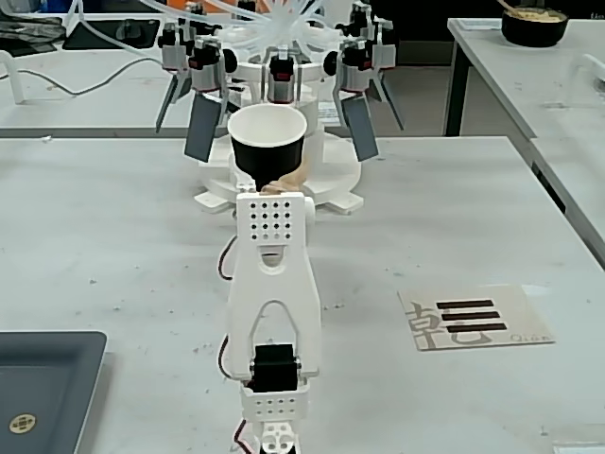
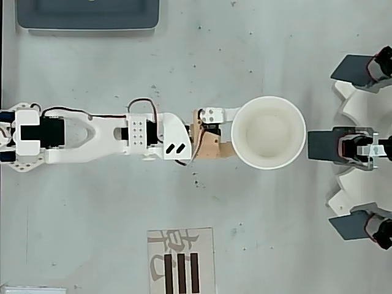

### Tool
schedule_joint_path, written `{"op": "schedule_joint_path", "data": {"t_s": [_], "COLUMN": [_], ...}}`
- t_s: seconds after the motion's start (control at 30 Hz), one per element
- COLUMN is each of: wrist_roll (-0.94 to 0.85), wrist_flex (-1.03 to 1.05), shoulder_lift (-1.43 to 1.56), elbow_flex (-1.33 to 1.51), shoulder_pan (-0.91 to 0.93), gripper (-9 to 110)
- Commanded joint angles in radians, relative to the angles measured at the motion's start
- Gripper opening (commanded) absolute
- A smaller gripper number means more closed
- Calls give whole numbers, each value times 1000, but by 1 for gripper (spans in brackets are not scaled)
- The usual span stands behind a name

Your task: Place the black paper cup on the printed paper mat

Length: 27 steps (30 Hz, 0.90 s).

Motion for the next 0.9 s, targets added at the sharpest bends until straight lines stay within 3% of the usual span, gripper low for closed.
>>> {"op": "schedule_joint_path", "data": {"t_s": [0.0, 0.87], "wrist_roll": [-114, -51], "wrist_flex": [-84, -95], "shoulder_lift": [3, 112], "elbow_flex": [-18, 130], "shoulder_pan": [41, 38], "gripper": [2, 9]}}
